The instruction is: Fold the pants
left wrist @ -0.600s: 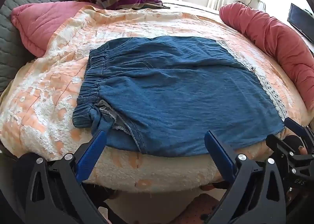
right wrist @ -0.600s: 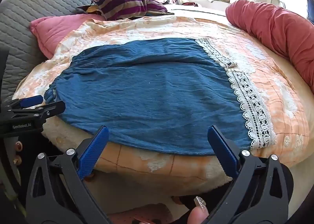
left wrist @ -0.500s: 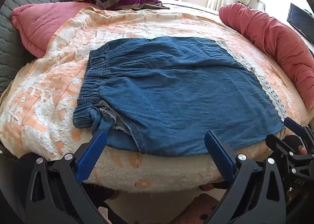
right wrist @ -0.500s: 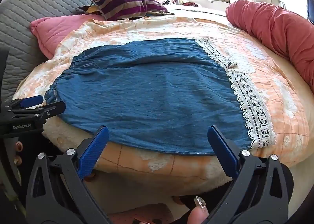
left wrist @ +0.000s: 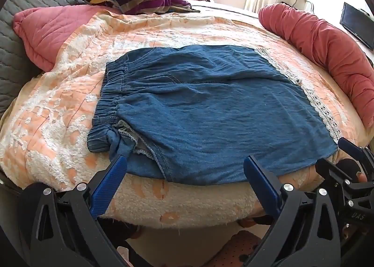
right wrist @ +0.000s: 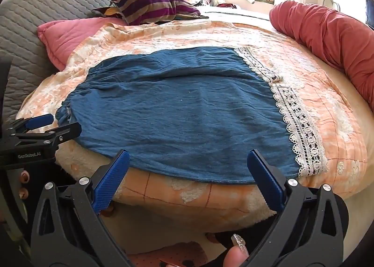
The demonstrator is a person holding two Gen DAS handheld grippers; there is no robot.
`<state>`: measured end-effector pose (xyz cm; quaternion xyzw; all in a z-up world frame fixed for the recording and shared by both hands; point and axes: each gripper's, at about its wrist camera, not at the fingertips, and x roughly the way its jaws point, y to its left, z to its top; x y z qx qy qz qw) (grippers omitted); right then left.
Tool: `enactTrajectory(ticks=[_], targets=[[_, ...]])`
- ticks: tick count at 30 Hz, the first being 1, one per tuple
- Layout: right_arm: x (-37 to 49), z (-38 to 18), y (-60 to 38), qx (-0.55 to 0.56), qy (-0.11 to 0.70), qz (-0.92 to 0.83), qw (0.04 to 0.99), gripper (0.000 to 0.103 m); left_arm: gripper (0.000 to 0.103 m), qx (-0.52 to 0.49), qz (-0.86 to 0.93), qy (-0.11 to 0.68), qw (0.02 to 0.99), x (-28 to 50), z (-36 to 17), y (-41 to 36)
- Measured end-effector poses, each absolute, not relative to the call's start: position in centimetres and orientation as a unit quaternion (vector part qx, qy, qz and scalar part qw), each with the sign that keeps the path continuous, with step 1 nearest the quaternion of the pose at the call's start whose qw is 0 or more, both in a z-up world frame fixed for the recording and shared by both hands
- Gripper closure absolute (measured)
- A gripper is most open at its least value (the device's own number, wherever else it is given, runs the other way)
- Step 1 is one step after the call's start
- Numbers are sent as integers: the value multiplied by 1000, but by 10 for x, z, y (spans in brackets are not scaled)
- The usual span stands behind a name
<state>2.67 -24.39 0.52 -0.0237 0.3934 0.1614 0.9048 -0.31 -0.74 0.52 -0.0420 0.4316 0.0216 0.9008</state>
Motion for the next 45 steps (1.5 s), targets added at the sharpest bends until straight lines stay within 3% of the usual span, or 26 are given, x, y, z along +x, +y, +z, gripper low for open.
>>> enactTrajectory(ticks=[45], targets=[[25,7,-244,-21,388,152,909,8,4,-37,16,425,904,-8,7,-6]])
